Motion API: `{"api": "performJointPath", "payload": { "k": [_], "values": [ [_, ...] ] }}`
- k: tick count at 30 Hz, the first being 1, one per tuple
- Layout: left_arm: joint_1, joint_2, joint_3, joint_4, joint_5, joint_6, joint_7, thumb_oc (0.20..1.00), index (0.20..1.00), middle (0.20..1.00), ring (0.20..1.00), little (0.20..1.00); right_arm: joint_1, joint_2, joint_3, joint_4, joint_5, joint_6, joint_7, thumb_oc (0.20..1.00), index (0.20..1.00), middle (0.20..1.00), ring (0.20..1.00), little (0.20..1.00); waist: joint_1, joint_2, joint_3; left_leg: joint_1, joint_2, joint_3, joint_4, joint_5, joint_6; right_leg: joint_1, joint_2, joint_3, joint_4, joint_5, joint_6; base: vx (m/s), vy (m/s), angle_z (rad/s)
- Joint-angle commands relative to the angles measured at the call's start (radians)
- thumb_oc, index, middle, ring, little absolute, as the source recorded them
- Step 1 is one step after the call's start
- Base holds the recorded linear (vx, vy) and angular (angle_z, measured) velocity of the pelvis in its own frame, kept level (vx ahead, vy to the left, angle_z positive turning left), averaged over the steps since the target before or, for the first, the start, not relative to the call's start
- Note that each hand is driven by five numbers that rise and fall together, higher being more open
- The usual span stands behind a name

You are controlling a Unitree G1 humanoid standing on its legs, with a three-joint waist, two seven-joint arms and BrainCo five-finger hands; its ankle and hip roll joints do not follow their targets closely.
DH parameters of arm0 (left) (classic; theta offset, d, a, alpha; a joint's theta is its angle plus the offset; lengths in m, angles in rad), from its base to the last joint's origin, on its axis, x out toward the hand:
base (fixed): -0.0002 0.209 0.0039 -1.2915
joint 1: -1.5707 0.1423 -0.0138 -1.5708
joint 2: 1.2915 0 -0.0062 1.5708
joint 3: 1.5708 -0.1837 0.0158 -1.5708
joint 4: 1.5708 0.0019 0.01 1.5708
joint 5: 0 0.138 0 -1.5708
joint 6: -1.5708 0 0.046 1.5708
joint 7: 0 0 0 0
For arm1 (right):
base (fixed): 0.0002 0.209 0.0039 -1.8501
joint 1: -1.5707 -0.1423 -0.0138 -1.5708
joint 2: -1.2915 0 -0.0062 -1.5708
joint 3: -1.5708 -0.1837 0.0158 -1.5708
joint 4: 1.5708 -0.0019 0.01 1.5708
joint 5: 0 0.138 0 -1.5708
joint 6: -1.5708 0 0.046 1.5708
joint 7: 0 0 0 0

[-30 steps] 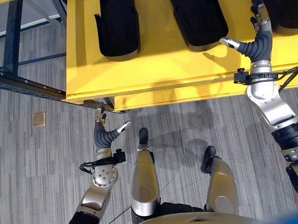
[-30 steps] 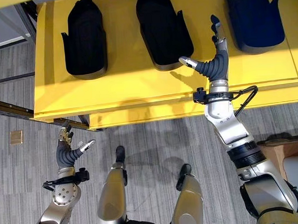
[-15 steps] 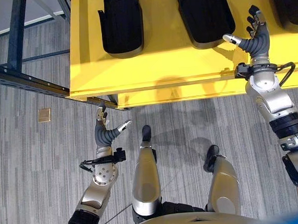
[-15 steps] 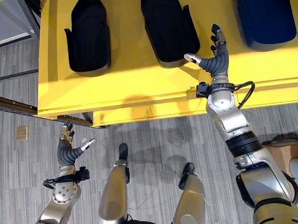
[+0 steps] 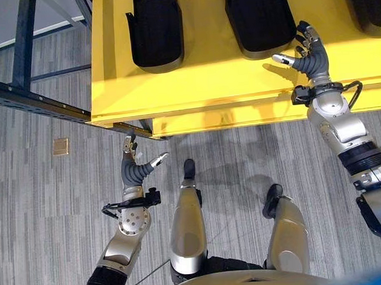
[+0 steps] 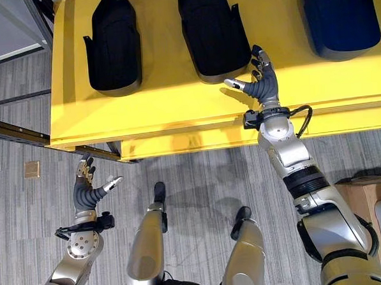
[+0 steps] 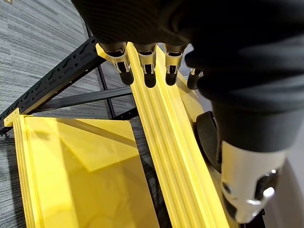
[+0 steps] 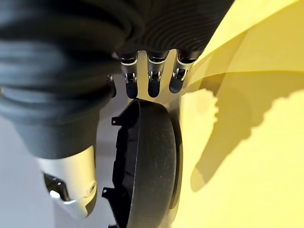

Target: Move parts from the plastic box to the shelf.

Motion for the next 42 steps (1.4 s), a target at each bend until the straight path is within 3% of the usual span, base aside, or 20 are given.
{"api": "performJointPath", "payload": {
  "k": [1,11,14,17,18,24,28,34,36,38,39,40,42],
  "values": [
    [0.009,0.056,-0.025,-0.085,0.006,-0.024,-0.010,1.000,1.000,1.000,1.000,1.000,-0.095,0.017,-0.004,-0.016,0.023,-0.021,0.010,1.000,1.000,1.000,1.000,1.000,0.024,-0.017,-0.018,-0.032,-0.037,0.010,0.093,-0.047,0.058,0.043,0.028,-0.127,0.031,-0.010,-0.085,0.00,0.000,0.00],
    [-0.005,0.065,-0.033,-0.080,-0.001,-0.008,-0.010,1.000,1.000,1.000,1.000,1.000,-0.142,0.027,-0.011,0.047,0.045,-0.006,-0.025,1.000,1.000,1.000,1.000,1.000,0.030,-0.011,-0.018,-0.047,-0.040,0.011,0.102,-0.050,0.060,0.023,0.026,-0.123,0.061,-0.023,-0.089,0.00,0.000,0.00],
    [-0.005,0.058,-0.042,-0.084,-0.005,-0.002,-0.007,1.000,1.000,1.000,1.000,1.000,-0.147,0.031,-0.034,0.067,-0.005,0.003,-0.220,1.000,1.000,1.000,1.000,1.000,0.026,-0.006,-0.018,-0.045,-0.041,0.016,0.102,-0.052,0.061,0.024,0.025,-0.126,0.049,-0.014,-0.088,0.00,0.016,0.01],
    [-0.009,0.039,-0.060,-0.070,-0.006,-0.020,0.023,1.000,1.000,1.000,1.000,1.000,-0.143,0.045,-0.079,0.094,-0.082,-0.046,-0.299,1.000,1.000,1.000,1.000,1.000,0.017,0.005,-0.018,-0.053,-0.040,0.024,0.097,-0.055,0.063,0.005,0.024,-0.118,0.040,-0.007,-0.085,-0.03,0.081,-0.04],
    [-0.011,0.030,-0.069,-0.078,-0.009,-0.015,0.046,1.000,1.000,1.000,1.000,1.000,-0.109,0.056,-0.102,0.052,-0.159,-0.091,-0.385,1.000,1.000,1.000,1.000,1.000,0.005,0.012,-0.018,-0.055,-0.039,0.032,0.094,-0.055,0.066,-0.001,0.024,-0.112,0.035,-0.003,-0.083,-0.01,0.076,-0.10],
    [-0.012,0.008,-0.082,-0.064,-0.012,-0.046,0.092,1.000,1.000,1.000,1.000,1.000,-0.046,0.085,-0.108,-0.060,-0.315,-0.154,-0.468,1.000,1.000,1.000,1.000,1.000,-0.015,0.016,-0.018,-0.055,-0.040,0.042,0.090,-0.055,0.068,-0.010,0.025,-0.102,0.029,0.001,-0.081,0.00,0.045,-0.04],
    [-0.003,-0.007,-0.067,-0.059,-0.044,-0.089,0.128,1.000,1.000,1.000,1.000,1.000,0.023,0.103,-0.095,-0.174,-0.368,-0.206,-0.430,1.000,1.000,1.000,1.000,1.000,-0.030,0.012,-0.018,-0.051,-0.042,0.047,0.084,-0.053,0.067,-0.013,0.027,-0.094,0.026,0.001,-0.080,0.00,0.040,-0.08],
    [0.045,-0.073,-0.014,-0.038,-0.255,-0.106,0.028,1.000,1.000,1.000,1.000,1.000,0.272,0.130,-0.059,-0.415,-0.399,-0.255,-0.331,1.000,1.000,1.000,1.000,1.000,-0.075,-0.011,-0.018,-0.015,-0.039,0.051,0.057,-0.042,0.065,0.009,0.037,-0.076,0.007,0.006,-0.075,0.00,0.051,-0.01],
    [0.053,-0.095,0.010,-0.024,-0.308,-0.112,0.015,1.000,1.000,1.000,1.000,1.000,0.364,0.128,-0.048,-0.497,-0.400,-0.255,-0.282,1.000,1.000,1.000,1.000,1.000,-0.094,-0.016,-0.018,-0.003,-0.029,0.055,0.029,-0.014,0.068,0.018,0.046,-0.077,-0.024,0.031,-0.081,-0.04,0.078,-0.03],
    [0.079,-0.115,0.038,-0.026,-0.368,-0.138,-0.075,1.000,1.000,1.000,1.000,1.000,0.534,0.111,-0.041,-0.592,-0.390,-0.269,-0.206,1.000,1.000,1.000,1.000,1.000,-0.128,-0.032,-0.018,0.054,-0.012,0.060,-0.016,0.002,0.062,0.063,0.050,-0.060,-0.070,0.047,-0.071,0.04,0.090,-0.11],
    [0.079,-0.115,0.038,-0.026,-0.368,-0.138,-0.075,1.000,1.000,1.000,1.000,1.000,0.534,0.111,-0.041,-0.592,-0.390,-0.269,-0.206,1.000,1.000,1.000,1.000,1.000,-0.128,-0.032,-0.018,0.054,-0.012,0.060,-0.016,0.002,0.062,0.063,0.050,-0.060,-0.070,0.047,-0.071,0.02,0.107,-0.12],
    [0.110,-0.112,0.047,-0.041,-0.479,-0.171,-0.196,1.000,1.000,1.000,1.000,1.000,0.643,0.076,-0.056,-0.620,-0.350,-0.298,-0.157,1.000,1.000,1.000,1.000,1.000,-0.149,-0.043,-0.019,0.102,0.005,0.065,-0.057,0.019,0.056,0.103,0.050,-0.046,-0.111,0.060,-0.062,0.01,0.063,-0.20],
    [0.129,-0.108,0.049,-0.049,-0.492,-0.195,-0.255,1.000,1.000,1.000,1.000,1.000,0.689,0.064,-0.065,-0.628,-0.341,-0.313,-0.133,1.000,1.000,1.000,1.000,1.000,-0.158,-0.049,-0.030,0.121,0.013,0.069,-0.082,0.029,0.051,0.120,0.050,-0.040,-0.137,0.068,-0.056,0.01,0.081,-0.21]
  ]
}}
